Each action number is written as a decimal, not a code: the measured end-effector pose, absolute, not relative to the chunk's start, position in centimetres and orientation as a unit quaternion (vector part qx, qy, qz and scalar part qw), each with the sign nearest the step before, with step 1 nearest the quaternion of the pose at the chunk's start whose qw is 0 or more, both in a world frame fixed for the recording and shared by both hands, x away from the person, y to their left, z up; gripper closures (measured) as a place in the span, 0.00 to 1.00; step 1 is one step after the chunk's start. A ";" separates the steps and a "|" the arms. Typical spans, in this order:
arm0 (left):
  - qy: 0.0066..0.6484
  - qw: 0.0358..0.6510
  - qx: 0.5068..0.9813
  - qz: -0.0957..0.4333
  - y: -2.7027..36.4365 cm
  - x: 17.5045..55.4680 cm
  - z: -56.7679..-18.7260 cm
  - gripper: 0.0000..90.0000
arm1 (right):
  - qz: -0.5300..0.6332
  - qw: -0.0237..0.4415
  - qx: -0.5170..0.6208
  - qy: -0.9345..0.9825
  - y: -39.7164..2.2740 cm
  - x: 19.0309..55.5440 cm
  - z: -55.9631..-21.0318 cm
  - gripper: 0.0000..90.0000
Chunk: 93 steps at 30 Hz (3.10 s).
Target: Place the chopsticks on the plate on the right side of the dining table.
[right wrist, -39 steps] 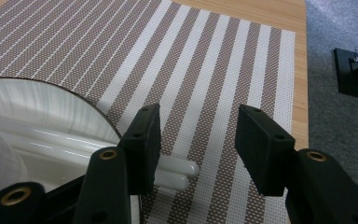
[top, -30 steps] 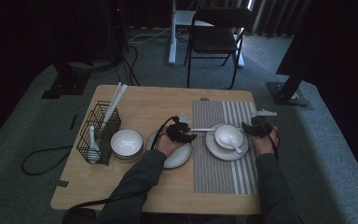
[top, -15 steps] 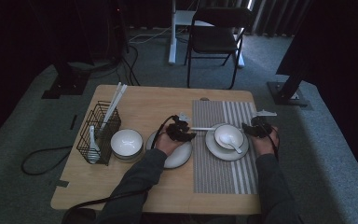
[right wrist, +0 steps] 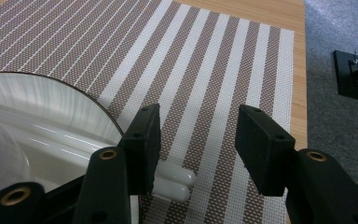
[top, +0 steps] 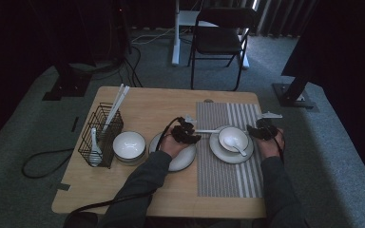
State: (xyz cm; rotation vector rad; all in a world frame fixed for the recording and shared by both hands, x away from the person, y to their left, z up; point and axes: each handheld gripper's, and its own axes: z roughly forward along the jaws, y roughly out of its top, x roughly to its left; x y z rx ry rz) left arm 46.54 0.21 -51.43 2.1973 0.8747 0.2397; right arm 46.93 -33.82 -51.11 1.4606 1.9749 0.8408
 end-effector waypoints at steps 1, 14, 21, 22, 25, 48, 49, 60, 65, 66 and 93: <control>0.340 0.372 0.859 0.093 0.2 46.5 -51.4 0.60 | 0.312 0.269 0.542 0.733 -33.8 46.9 -51.1 0.56; 0.349 0.366 0.857 0.093 0.2 46.8 -51.5 0.61 | 0.312 0.270 0.541 0.732 -33.9 46.9 -51.1 0.56; 0.346 0.363 0.860 0.093 0.1 46.8 -51.5 0.61 | 0.311 0.271 0.542 0.733 -33.9 46.9 -51.1 0.55; 0.346 0.364 0.860 0.092 0.1 46.8 -51.5 0.61 | 0.311 0.271 0.541 0.733 -33.9 46.9 -51.1 0.55; 0.346 0.363 0.860 0.092 0.0 46.8 -51.5 0.61 | 0.311 0.271 0.541 0.732 -34.0 46.9 -51.1 0.55; 0.348 0.367 0.857 0.101 -0.2 46.1 -51.2 0.62 | 0.314 0.274 0.543 0.729 -34.3 46.7 -51.2 0.55; 0.349 0.367 0.856 0.101 -0.2 46.1 -51.2 0.62 | 0.314 0.274 0.542 0.729 -34.3 46.7 -51.2 0.55; 0.351 0.366 0.856 0.103 -0.2 46.2 -51.2 0.61 | 0.318 0.278 0.539 0.729 -34.1 46.5 -50.9 0.55; 0.352 0.368 0.854 0.103 0.1 46.0 -51.2 0.61 | 0.323 0.279 0.536 0.729 -34.0 46.3 -50.7 0.55; 0.353 0.370 0.853 0.104 0.1 46.0 -51.1 0.61 | 0.323 0.281 0.535 0.729 -34.0 46.3 -50.7 0.55; 0.354 0.390 0.843 0.110 1.3 44.9 -50.1 0.59 | 0.362 0.285 0.519 0.720 -33.2 42.5 -49.4 0.54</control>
